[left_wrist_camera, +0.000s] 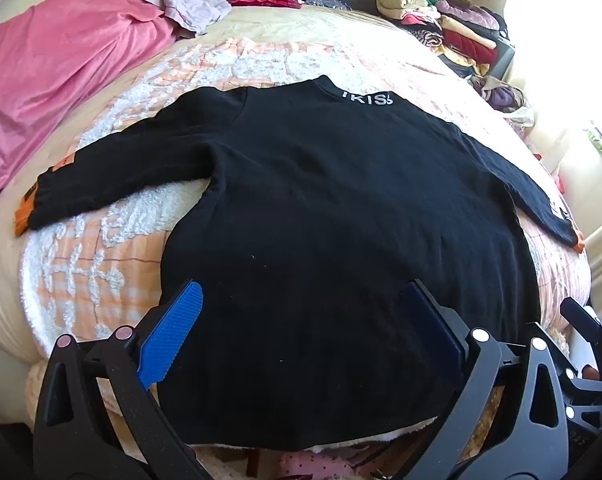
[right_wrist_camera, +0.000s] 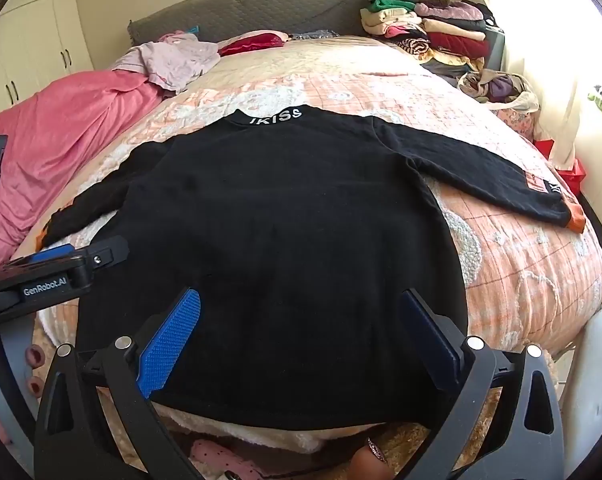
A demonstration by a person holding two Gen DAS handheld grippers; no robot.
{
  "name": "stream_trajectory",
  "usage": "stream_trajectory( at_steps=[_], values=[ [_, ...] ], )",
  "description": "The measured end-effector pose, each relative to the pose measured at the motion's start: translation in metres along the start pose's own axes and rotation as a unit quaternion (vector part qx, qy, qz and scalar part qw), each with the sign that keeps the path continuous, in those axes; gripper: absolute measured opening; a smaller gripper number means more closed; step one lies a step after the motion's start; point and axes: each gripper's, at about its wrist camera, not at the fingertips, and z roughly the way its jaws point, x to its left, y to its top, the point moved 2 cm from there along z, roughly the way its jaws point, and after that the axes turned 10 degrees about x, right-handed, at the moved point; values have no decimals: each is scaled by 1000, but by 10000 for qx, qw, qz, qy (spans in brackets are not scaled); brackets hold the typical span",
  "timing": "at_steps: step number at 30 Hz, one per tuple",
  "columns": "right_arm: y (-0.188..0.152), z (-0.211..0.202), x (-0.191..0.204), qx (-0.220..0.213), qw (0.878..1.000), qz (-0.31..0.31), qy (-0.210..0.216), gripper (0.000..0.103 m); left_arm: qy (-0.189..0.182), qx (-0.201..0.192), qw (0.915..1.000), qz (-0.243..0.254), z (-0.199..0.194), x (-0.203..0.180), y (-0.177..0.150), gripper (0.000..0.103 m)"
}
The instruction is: Fold small clothes
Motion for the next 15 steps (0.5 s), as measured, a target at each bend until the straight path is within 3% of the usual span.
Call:
stream_trajectory(
  at_steps=[15],
  values=[
    [0,-3,-2,71,10000,52,23,99,-6,-42,10000,59,0,-6,-3,94]
  ],
)
